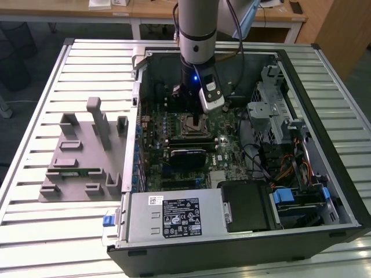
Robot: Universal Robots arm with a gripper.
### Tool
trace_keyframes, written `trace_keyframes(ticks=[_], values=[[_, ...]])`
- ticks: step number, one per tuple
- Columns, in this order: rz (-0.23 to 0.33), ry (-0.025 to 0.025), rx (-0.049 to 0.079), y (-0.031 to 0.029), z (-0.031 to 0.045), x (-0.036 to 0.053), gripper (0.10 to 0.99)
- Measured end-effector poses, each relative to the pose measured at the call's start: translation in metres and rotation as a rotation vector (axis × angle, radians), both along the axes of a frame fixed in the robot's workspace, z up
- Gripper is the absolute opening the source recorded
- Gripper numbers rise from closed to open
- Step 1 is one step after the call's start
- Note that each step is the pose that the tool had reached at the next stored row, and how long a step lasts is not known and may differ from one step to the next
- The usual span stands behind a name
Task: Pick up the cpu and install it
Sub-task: 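Install the second cpu locking lever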
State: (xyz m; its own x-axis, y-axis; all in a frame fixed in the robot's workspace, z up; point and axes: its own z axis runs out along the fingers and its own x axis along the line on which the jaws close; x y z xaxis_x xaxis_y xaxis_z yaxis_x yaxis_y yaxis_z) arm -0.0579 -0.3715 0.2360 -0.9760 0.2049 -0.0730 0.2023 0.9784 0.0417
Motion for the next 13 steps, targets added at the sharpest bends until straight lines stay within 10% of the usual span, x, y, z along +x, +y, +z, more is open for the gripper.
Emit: trace_keyframes(ticks=[13], values=[[-0.001, -0.0002, 0.004, -0.0167, -0.0036, 0.0001, 0.106]])
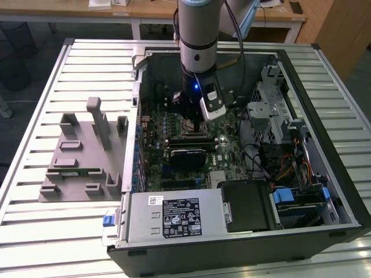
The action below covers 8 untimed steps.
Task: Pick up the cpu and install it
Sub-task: 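Install the second cpu locking lever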
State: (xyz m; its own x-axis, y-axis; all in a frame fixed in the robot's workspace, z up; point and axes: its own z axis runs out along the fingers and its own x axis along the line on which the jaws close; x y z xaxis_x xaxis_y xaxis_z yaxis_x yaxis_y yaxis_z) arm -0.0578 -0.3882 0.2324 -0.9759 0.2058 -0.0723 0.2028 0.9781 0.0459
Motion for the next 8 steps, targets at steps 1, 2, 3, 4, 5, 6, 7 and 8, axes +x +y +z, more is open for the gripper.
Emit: trace_keyframes(ticks=[1, 2, 3, 4, 5, 6, 7, 8], values=[[0.0, 0.0001, 0.001, -0.0002, -0.001, -0.0002, 0.106], [0.0, 0.0002, 0.004, -0.0005, -0.0019, -0.0005, 0.106], [0.0, 0.0003, 0.008, -0.0007, -0.0025, -0.0006, 0.106], [0.0, 0.0002, 0.014, -0.0011, -0.0031, -0.0007, 0.106], [0.0, 0.0001, 0.021, -0.0015, -0.0035, -0.0008, 0.106], [0.0, 0.0002, 0.03, -0.0021, -0.0038, -0.0009, 0.106], [-0.001, 0.0002, 0.039, -0.0025, -0.004, -0.0009, 0.106], [-0.001, 0.0001, 0.047, -0.003, -0.0041, -0.0009, 0.106]])
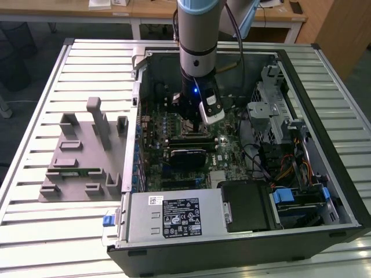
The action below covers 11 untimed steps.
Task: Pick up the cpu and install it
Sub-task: 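Install the second cpu locking lever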
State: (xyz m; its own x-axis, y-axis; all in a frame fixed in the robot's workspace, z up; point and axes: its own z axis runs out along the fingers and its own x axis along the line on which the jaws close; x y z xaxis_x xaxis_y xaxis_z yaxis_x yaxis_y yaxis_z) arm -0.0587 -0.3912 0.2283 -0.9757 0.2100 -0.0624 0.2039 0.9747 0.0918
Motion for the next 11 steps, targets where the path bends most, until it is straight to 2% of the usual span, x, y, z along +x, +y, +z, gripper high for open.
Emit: trace_keyframes(ticks=[6, 11], values=[[0.0, -0.0005, 0.004, -0.0006, 0.0, -0.0007, 0.106], [0.0, -0.0007, 0.007, -0.0052, -0.001, -0.0061, 0.106]])
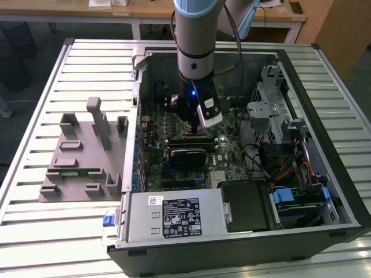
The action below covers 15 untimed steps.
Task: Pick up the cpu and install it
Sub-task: 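Install the second cpu locking lever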
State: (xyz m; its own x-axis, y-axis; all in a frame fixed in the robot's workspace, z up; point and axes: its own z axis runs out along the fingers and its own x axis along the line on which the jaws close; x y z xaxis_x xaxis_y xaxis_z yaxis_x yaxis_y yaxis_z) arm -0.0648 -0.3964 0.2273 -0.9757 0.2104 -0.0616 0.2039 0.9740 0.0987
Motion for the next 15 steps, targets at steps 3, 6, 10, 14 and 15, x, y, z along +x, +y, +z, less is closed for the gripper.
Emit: trace_keyframes(ticks=[3, 6, 10, 14, 15], values=[[0.0, 0.0, 0.005, -0.0016, -0.002, -0.0048, 0.106], [0.0, 0.0, 0.009, -0.0033, -0.0039, -0.0079, 0.106], [0.0, 0.0, 0.012, -0.0057, -0.0056, -0.0095, 0.106], [0.0, 0.0, 0.015, -0.0061, -0.0073, -0.0102, 0.106], [0.0, 0.0001, 0.016, -0.0062, -0.0077, -0.0103, 0.106]])
